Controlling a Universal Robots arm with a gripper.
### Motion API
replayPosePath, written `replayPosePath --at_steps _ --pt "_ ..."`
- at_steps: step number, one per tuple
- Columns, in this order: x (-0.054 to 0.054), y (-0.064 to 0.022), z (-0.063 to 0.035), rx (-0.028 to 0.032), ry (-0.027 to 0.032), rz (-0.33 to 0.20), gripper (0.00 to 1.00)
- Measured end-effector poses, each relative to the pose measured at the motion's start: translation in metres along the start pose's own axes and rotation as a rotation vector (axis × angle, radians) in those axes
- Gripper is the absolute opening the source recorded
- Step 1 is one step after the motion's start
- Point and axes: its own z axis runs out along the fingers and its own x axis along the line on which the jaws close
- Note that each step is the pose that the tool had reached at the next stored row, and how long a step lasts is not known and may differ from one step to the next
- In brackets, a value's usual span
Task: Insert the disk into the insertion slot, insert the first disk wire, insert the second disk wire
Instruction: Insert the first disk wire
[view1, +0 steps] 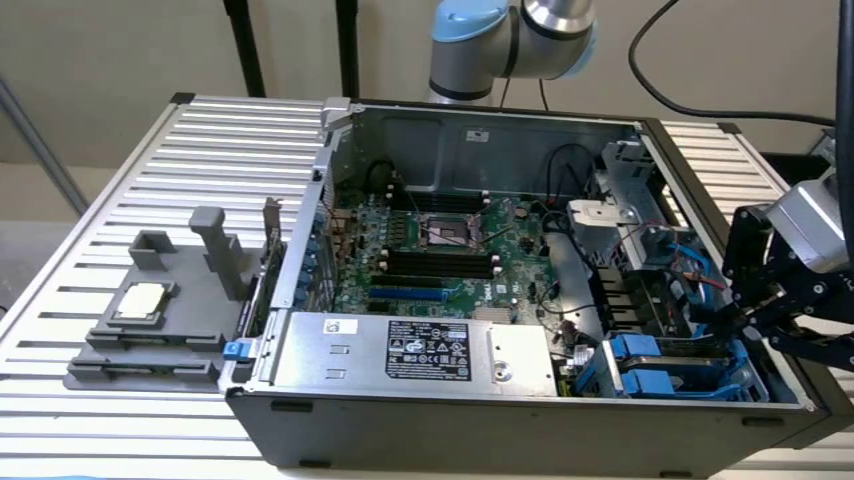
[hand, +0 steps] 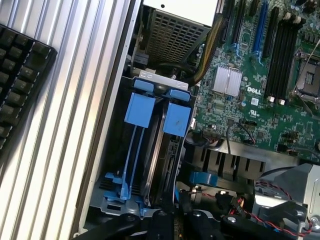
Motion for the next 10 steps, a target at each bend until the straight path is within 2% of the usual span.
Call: replayPosePath --at_steps 2,7,10 --pt "-0.001 0.0028 -0.0004 -0.0002 -0.0002 -0.001 0.17" --pt "-0.004 0.0158 -0.0009 -0.0001 -0.0004 -0.002 0.17" --pt "-0.004 0.0188 -0.0008 0.0004 -0.0004 0.003 0.17"
